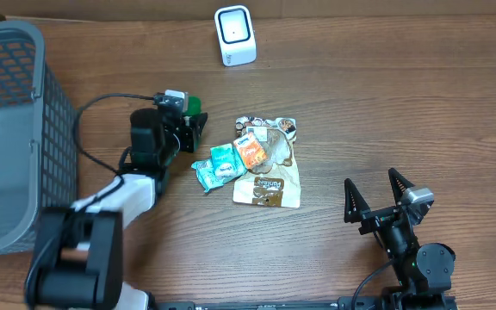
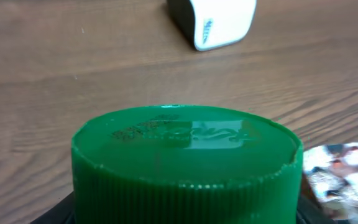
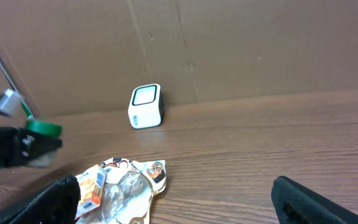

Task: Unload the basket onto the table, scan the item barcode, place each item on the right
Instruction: 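Lift the green-lidded jar out of the basket toward the table, then hold the jar near the item pile and lower it to the table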

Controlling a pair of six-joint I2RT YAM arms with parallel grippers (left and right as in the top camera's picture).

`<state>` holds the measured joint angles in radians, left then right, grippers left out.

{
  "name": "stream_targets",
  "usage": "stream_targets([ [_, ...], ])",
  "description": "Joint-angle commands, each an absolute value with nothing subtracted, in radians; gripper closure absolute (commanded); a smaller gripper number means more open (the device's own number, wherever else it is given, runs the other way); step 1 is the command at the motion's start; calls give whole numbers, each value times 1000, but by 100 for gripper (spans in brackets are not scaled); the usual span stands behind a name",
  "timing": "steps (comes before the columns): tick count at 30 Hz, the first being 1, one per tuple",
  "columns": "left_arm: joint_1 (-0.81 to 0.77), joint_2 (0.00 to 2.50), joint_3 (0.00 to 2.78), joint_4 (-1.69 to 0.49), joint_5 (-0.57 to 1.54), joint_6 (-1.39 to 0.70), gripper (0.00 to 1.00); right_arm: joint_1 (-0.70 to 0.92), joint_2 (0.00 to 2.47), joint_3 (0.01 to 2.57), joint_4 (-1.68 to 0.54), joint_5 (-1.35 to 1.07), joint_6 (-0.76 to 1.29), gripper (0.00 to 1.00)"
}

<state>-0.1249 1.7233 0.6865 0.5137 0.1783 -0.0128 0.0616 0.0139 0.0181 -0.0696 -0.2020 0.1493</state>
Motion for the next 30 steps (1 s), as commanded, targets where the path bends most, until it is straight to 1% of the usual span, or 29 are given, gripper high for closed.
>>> stream_targets([
  [1, -133, 1798, 683, 614, 177, 23, 85, 65, 3, 8, -64, -192, 146, 0],
  [5, -133, 1853, 683, 729, 176, 23, 84, 65, 3, 8, -64, -192, 146, 0],
  [7, -133, 1869, 683, 783, 176, 24, 80, 65, 3, 8, -64, -192, 146, 0],
  [10, -133, 1884, 683, 797, 176, 24, 76, 65, 3, 8, -64, -192, 146, 0],
  [14, -133, 1931, 683, 797, 175, 31, 77, 65, 3, 8, -64, -192, 146, 0],
  [20, -133, 1992, 684, 868, 176, 31, 78, 65, 3, 8, -64, -192, 146, 0],
  [25, -133, 1996, 683, 852, 176, 31, 77, 65, 3, 8, -64, -192, 146, 0],
  [30, -133, 1996, 683, 769, 176, 31, 76, 65, 3, 8, -64, -192, 146, 0],
])
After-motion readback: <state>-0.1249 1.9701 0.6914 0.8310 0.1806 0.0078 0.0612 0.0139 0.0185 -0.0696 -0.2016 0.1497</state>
